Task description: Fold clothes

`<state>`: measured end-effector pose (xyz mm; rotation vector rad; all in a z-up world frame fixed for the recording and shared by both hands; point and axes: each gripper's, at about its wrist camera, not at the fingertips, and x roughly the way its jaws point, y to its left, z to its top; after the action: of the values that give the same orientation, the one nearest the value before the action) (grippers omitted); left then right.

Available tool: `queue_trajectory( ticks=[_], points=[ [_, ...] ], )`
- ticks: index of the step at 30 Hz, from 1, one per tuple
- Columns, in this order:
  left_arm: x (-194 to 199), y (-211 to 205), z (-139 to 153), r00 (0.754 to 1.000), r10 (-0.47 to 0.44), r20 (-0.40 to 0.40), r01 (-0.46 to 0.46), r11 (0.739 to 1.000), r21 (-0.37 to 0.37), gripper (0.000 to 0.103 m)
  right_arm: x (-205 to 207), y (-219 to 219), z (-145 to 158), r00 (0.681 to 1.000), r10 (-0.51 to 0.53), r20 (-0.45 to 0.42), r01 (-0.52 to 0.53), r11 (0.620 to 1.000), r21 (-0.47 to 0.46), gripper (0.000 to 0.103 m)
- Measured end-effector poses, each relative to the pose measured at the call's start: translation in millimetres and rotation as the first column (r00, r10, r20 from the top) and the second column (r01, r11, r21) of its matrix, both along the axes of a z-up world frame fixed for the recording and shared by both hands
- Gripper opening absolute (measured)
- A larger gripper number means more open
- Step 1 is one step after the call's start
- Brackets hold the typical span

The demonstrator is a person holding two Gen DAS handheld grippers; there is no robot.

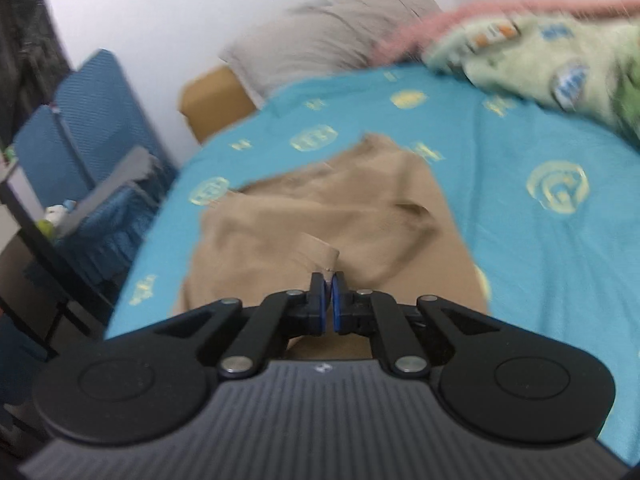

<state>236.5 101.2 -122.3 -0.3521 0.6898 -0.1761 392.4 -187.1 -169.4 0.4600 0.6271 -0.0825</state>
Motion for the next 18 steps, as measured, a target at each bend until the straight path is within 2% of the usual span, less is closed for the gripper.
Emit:
queue_trajectory(
  ticks=[2, 4, 5, 7, 13, 18],
  points=[
    [0, -3, -1, 1.0, -0.008, 0.0, 0.008, 1.0, 0.016, 0.082, 4, -9, -2, 0.999, -0.002, -0.043, 0.003, 1.0, 0.031, 0.013],
    [-1, -5, -2, 1.0, -0.016, 0.005, 0.016, 0.999, 0.032, 0.082, -2, -11, 5, 0.999, 0.005, -0.039, -0.004, 1.0, 0.022, 0.029],
    [-1, -6, -2, 1.0, -0.02, 0.008, 0.02, 0.999, 0.039, 0.082, -5, -12, 9, 0.999, 0.008, -0.038, -0.008, 1.0, 0.018, 0.06],
    [-2, -9, -2, 0.999, -0.032, 0.007, 0.032, 0.998, 0.046, 0.082, -21, -10, 24, 0.999, 0.043, -0.005, -0.043, 0.999, -0.007, 0.095],
    [-13, -21, -1, 0.997, -0.078, 0.012, 0.077, 0.993, 0.095, 0.082, -108, 2, 82, 0.98, 0.186, 0.066, -0.178, 0.978, -0.106, 0.092],
    [-34, -29, 1, 0.994, -0.112, 0.0, 0.111, 0.986, 0.126, 0.082, -196, 3, 114, 0.976, 0.21, 0.063, -0.205, 0.976, -0.077, 0.092]
  ],
)
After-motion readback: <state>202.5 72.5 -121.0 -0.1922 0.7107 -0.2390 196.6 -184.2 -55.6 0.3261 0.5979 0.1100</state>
